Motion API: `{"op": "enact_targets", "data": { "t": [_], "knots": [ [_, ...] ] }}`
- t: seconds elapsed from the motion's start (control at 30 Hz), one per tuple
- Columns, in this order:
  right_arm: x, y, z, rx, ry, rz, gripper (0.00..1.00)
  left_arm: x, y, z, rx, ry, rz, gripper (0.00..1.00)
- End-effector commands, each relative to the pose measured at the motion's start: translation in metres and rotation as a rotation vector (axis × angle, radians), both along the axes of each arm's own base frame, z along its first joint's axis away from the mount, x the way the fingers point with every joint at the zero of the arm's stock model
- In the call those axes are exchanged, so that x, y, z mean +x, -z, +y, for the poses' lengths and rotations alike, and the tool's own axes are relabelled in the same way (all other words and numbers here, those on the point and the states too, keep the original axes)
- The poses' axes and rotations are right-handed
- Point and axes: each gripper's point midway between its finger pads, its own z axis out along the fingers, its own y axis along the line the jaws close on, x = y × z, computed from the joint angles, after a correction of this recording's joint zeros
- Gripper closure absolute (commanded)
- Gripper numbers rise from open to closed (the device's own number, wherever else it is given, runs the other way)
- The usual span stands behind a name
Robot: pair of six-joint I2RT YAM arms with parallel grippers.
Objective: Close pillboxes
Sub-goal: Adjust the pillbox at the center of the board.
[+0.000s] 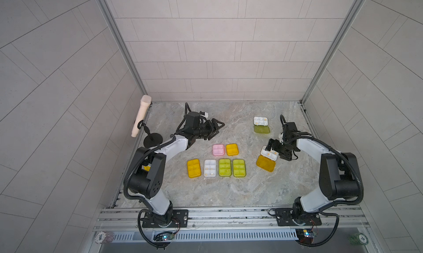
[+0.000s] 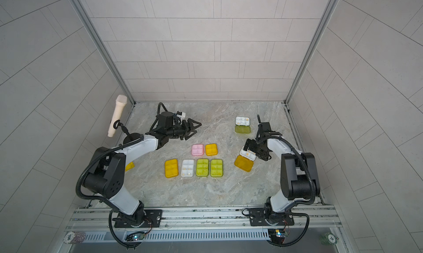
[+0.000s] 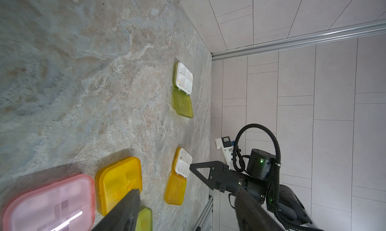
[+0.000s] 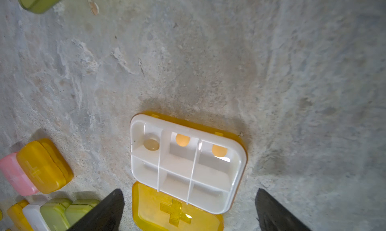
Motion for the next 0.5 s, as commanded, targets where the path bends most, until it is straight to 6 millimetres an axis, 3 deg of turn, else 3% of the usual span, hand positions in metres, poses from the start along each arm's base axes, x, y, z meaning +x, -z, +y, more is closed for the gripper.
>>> {"op": "enact_targets", "data": {
  "t": [0.0,0.3,0.47],
  "knots": [
    [0.006,0.005,0.002,0.025,0.011,0.004,0.0,-0.003,-0.005,-0.002,-0.005,0.013,-0.015,0.24],
    [0.037,-0.007,0.024,0.083,-0.041,-0.061,0.0,-0.003,-0.001,-0.003,0.0,0.017,-0.006,0.24],
    [0.051,-0.01,0.053,0.066,-0.152,-0.057,0.01,-0.002,0.002,-0.003,0.003,0.021,-0.001,0.24]
  ]
}}
